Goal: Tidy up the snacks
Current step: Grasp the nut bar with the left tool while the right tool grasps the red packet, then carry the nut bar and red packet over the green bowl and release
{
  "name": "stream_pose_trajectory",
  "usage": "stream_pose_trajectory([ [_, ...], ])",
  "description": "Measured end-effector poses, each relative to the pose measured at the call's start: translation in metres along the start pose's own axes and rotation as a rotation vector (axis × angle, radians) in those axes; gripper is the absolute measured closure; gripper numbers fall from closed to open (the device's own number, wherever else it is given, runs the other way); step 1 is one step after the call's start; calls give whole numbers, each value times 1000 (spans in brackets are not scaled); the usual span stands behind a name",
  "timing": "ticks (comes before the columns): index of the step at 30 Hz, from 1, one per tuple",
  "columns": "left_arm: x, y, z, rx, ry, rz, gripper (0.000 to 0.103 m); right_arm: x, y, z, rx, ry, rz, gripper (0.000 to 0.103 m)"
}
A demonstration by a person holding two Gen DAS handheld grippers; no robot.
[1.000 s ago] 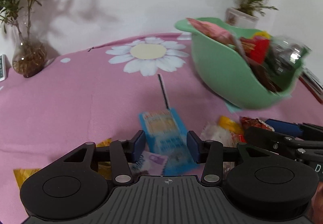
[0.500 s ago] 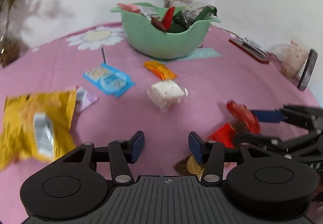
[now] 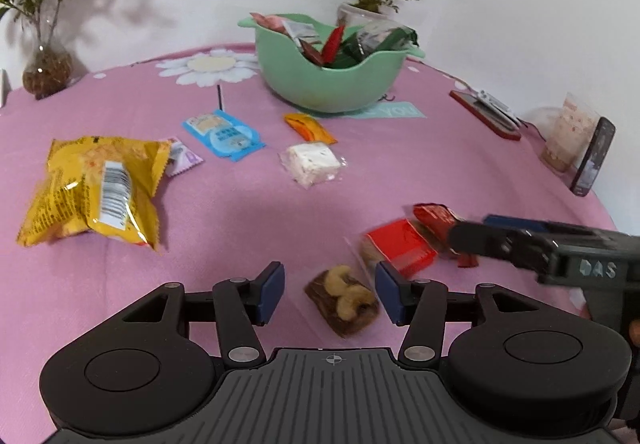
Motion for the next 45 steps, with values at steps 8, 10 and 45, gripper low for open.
stream_pose_trajectory([
  [8,15,11,4,25,-36,-13,0,17,-3,10,-64,0,86,46],
  [10,16,12,4,36,-36,-16,0,15,-2,13,-91,9,94,47],
  [45,-12,-12,-3,-4,38,-149,12,-6,12,15,-100,103,166,49],
])
Point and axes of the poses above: each gripper's, at about its wrist camera, not at the fingertips, and x roughly the way its jaws point, y to its right, z to its underside, the point moved 1 cm from there along x, roughly the way its jaws point, and after that the axes turned 11 degrees about x, right-handed, at the moved point
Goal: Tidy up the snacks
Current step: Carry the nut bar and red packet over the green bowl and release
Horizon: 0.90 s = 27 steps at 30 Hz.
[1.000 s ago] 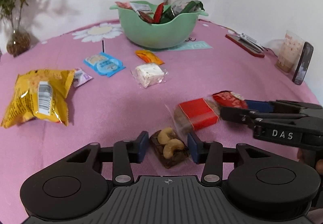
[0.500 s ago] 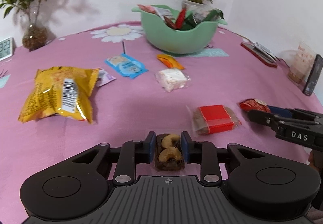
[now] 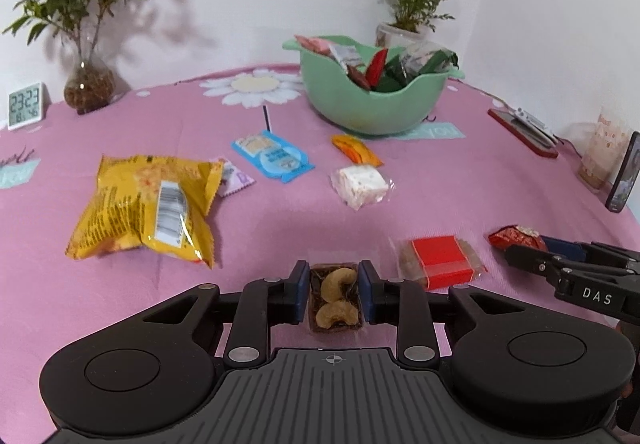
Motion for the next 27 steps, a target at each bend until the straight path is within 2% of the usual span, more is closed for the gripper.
stream_pose_trajectory([
  [21,-2,3,-50,62,104,-40,12,0,-6,-14,-16,44,-9,51],
  [24,-3,4,-55,69,115,-42,12,0,-7,-16,-25,50,-13,55],
  [27,-5,5,-61,77,130,-44,12,-1,-10,-19,-43,55,-18,66],
])
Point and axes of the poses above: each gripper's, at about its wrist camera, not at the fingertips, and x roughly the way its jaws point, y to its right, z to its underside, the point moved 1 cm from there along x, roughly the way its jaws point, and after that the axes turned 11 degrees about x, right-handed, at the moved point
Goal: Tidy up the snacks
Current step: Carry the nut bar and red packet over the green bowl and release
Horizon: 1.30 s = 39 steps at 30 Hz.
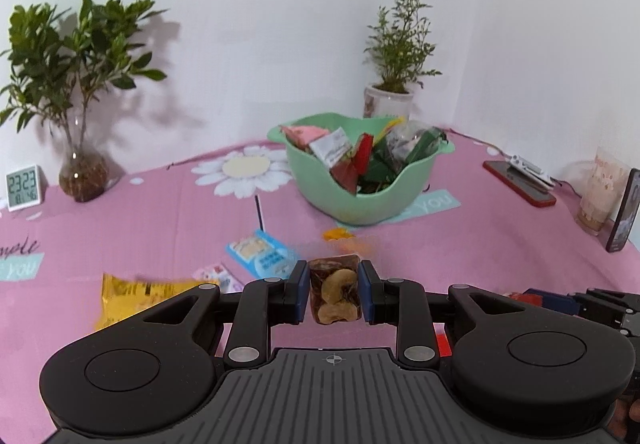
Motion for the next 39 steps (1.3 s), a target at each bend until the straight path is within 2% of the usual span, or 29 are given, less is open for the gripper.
stream_pose_trajectory([
  [4,-3,-1,-6,0,21,-1,12,3,-1,-3,-11,-12,6,66],
  [8,-8,-1,-2,-3,19,5,12,4,5,1,7,-46,29,49],
  [12,-9,-2,10,-12,-7,9,12,8,9,11,11,-94,49,48],
  [14,-10,-4,13,-19,-16,8,12,12,10,14,12,-110,47,41],
  [17,-11,-6,14,-26,-21,2,12,16,6,14,-7,-112,48,36],
  [19,-13,-8,11,-27,-14,2,12,20,3,14,-39,-114,45,37],
  [20,-13,-8,9,-26,-9,3,12,22,1,15,-74,-112,51,56],
  [21,-14,-8,6,-25,-2,5,12,23,-2,17,-122,-105,67,62],
  [25,-14,-10,-13,-13,33,21,12,19,-6,9,-177,-71,44,64],
  [30,-3,-13,-48,5,83,39,12,10,-2,-32,-151,22,14,64],
  [33,11,-14,-72,18,105,43,12,11,0,-62,-131,82,-15,64],
  [39,59,-11,-112,7,123,106,12,29,-2,-114,-129,184,-53,63],
])
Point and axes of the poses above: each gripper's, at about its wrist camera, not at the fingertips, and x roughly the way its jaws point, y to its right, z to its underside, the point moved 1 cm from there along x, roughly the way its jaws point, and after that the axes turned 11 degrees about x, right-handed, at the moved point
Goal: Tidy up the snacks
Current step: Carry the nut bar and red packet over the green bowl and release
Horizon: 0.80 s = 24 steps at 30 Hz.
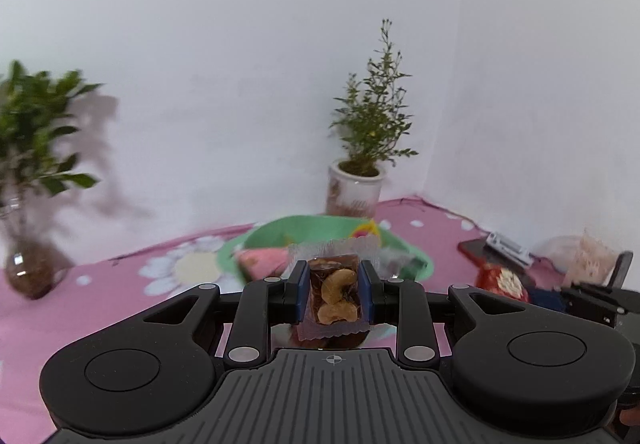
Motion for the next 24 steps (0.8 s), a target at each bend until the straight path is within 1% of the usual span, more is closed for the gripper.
stream_pose_trajectory([
  [2,22,0,-2,16,-10,4,12,12,2,-13,13,17,-11,63],
  [3,33,0,-1,21,-25,-6,12,20,4,-19,25,17,-19,63],
  [5,55,-2,4,21,-69,-22,11,38,10,-30,59,17,-33,63],
  [6,64,-3,7,15,-92,-21,14,46,11,-34,68,14,-38,63],
  [7,70,-4,9,7,-104,-15,7,54,11,-38,76,10,-42,63],
  [8,72,-6,10,-1,-107,-15,7,64,12,-41,84,6,-45,63],
  [9,72,-7,11,-8,-101,-17,3,73,12,-43,89,-2,-49,63],
  [10,70,-9,11,-12,-91,-12,0,83,12,-45,93,-8,-51,62],
  [13,57,-13,8,-18,-44,-12,0,114,9,-48,110,-37,-52,58],
  [14,53,-13,7,-15,-32,-18,0,123,8,-47,117,-54,-55,51],
  [15,48,-14,6,-13,-24,-23,0,127,8,-46,122,-70,-52,48],
  [17,36,-16,6,-15,-9,-36,0,123,6,-41,127,-72,-42,44],
  [20,18,-21,15,-31,4,-55,0,99,3,-26,109,-70,-54,36],
  [22,5,-24,26,-47,-11,-65,0,79,2,-15,89,-72,-51,35],
  [24,-2,-23,40,-54,-31,-70,0,58,5,-1,88,-92,-62,30],
])
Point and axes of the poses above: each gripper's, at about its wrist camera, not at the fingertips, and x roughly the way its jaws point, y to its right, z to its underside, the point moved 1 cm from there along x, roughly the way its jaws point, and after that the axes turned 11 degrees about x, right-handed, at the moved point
